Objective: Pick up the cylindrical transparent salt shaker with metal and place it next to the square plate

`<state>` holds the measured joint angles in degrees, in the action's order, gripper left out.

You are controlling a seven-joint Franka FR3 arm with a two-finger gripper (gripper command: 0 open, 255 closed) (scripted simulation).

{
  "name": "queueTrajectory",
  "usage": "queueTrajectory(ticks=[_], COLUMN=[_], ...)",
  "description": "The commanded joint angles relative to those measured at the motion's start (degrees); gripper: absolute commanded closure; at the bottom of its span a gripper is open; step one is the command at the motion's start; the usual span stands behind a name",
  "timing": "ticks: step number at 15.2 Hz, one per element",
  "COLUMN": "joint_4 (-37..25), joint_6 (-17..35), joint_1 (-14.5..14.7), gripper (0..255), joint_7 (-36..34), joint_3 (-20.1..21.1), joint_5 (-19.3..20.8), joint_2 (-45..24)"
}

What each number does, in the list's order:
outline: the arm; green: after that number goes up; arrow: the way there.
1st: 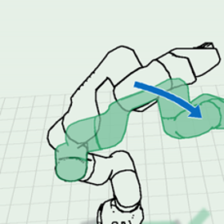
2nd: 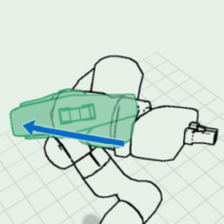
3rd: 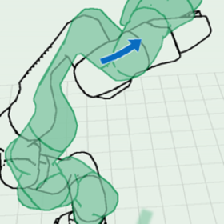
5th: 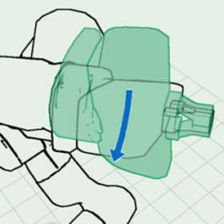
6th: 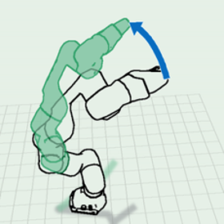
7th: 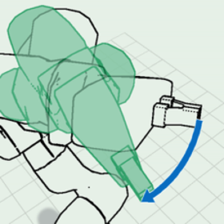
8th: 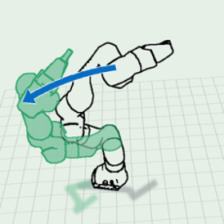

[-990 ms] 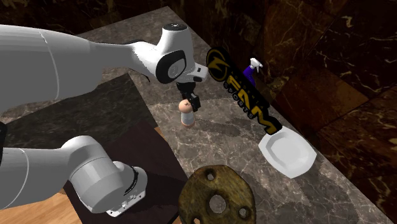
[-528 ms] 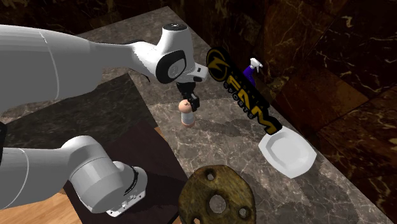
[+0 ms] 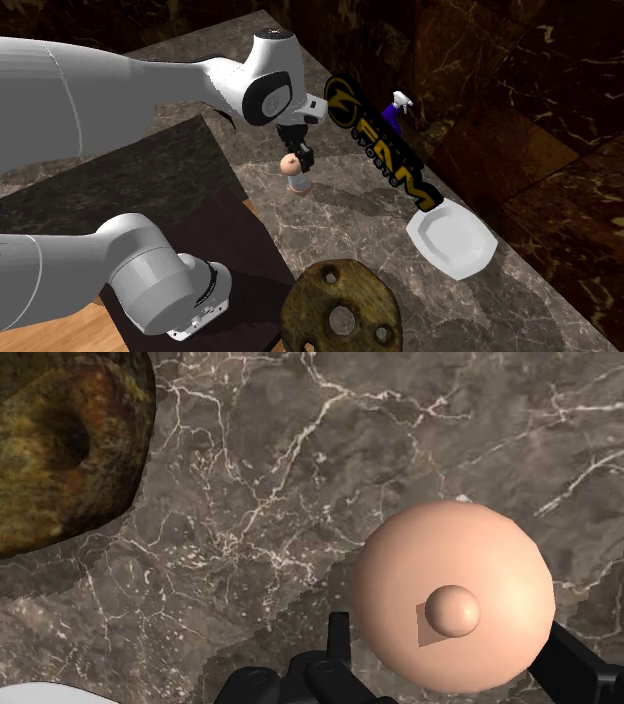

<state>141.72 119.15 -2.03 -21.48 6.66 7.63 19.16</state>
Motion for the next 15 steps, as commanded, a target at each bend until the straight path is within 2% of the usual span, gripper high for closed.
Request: queueTrajectory(ticks=[1,15], joint_4=[-0.93,-9.13], joint_6=[-1.69,-12.93], joint_1=[0.08,0.25], gripper=[255,255], joint_7=[0.28,2.08], joint_3=[-0.02,-0.29], joint_5=[-0.21,-1.01], joint_2=[0.77,3.94])
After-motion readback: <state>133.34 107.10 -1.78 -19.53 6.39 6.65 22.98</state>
